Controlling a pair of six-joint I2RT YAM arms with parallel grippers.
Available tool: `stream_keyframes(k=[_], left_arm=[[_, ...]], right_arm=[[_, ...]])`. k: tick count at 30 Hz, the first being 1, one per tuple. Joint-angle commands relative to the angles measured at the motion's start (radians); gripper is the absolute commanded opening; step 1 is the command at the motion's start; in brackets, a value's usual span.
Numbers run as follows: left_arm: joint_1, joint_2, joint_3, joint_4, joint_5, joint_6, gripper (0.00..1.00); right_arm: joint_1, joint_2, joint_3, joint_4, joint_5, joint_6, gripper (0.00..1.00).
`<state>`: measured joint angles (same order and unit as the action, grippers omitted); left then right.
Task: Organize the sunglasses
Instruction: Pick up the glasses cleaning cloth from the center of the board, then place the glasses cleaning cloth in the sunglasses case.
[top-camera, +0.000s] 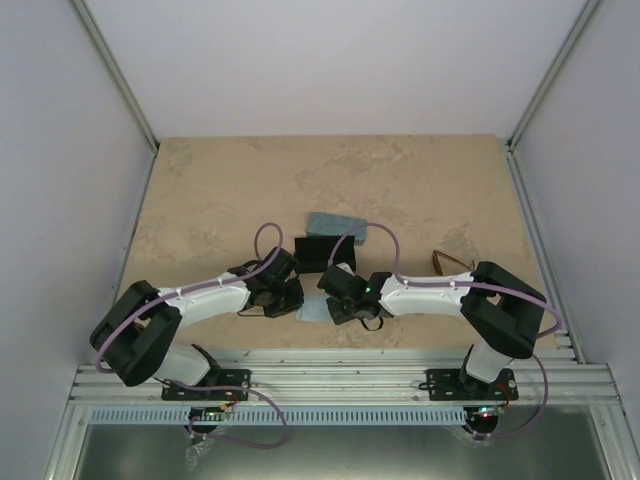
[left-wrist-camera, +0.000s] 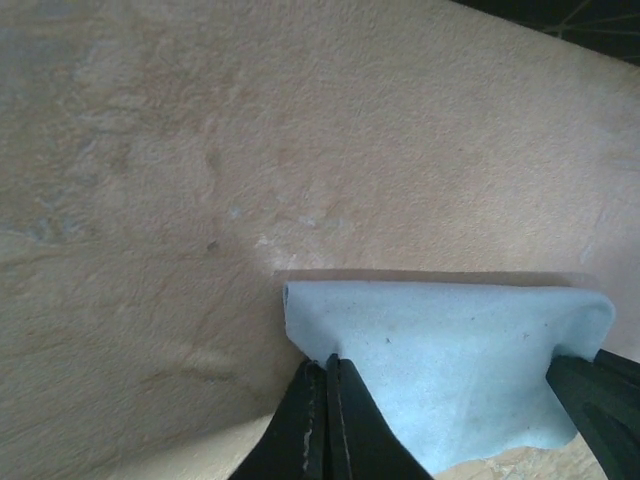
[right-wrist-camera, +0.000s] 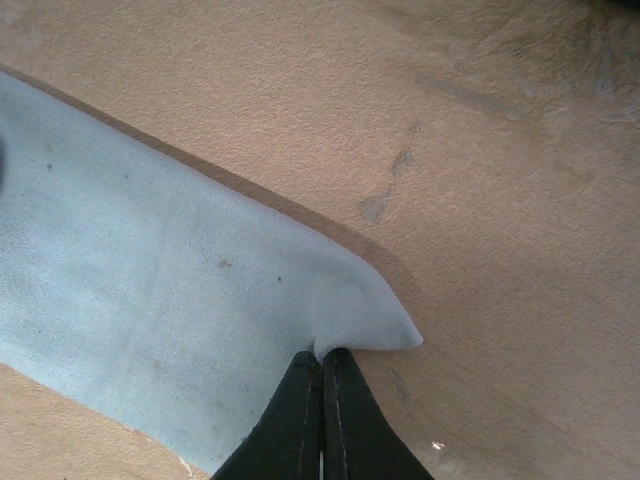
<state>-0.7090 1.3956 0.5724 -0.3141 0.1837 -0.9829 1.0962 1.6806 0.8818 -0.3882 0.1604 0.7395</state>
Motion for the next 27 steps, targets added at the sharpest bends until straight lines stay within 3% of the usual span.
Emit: stream_keyframes(k=[1,13,22,27], left_arm=[[-0.007,0.027,-0.006,-0.047,-0.042,0.006,0.0],[-0.007,-0.089,0.183,-0.122,-0.134,0.005,0.0],[0.002,0.052,0.39,-0.196,-0.244,0.07,0.0],[0.041,0.129,0.436,-0.179,-0.229,0.106,0.0]], right_arm=[[-0.008,0.014,-0.012,-0.018,-0.007,-0.013,0.0],[-0.105,-0.148,0.074,-0.043,-0.01,-0.14,0.0],[-0.217,-0.106,0.174,-0.023,-0.013,-0.259,0.0],[-0.258,-0.045,0.206,-0.005,-0.032,-0.295,0.0]])
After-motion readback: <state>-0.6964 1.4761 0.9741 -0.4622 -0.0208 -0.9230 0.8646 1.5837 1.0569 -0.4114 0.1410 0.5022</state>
